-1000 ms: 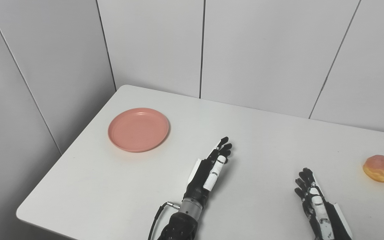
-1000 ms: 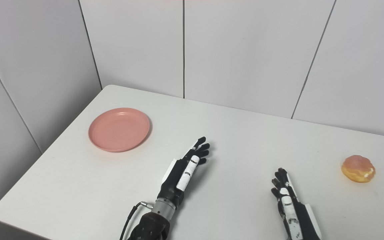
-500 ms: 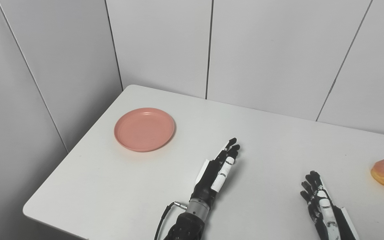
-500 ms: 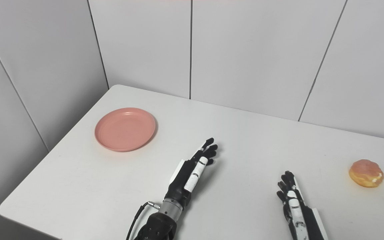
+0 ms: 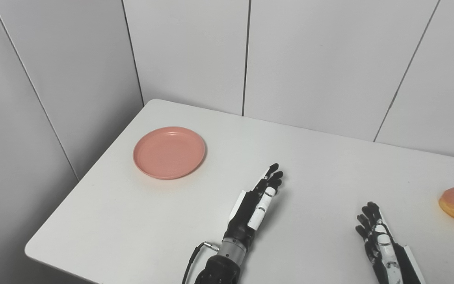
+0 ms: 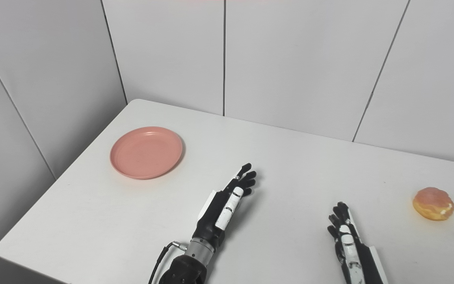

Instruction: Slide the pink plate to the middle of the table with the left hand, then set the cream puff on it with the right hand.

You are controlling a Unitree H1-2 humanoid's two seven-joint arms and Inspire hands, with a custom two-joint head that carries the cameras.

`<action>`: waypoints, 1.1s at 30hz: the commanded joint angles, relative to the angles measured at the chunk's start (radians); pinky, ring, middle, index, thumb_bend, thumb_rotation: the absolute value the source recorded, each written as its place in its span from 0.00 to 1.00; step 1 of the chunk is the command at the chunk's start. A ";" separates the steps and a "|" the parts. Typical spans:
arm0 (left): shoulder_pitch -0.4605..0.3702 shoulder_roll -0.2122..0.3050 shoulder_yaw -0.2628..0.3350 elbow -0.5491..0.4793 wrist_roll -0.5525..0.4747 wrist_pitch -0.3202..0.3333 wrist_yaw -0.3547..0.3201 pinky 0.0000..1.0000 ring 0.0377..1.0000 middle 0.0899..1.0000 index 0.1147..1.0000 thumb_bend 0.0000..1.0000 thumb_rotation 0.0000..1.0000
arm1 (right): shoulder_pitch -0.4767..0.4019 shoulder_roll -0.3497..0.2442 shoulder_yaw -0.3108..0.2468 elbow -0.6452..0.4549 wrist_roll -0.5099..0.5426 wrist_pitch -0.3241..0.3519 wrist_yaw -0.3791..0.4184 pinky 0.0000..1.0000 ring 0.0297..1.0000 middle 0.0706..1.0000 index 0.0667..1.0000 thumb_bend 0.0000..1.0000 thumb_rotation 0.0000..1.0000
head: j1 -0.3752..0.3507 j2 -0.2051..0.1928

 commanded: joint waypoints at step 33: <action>-0.048 0.094 0.073 -0.378 -0.084 0.176 -0.049 0.91 0.91 0.92 0.91 0.48 1.00 | -0.002 -0.001 -0.001 0.011 -0.017 0.000 -0.016 1.00 1.00 1.00 1.00 0.14 1.00 | -0.002 0.019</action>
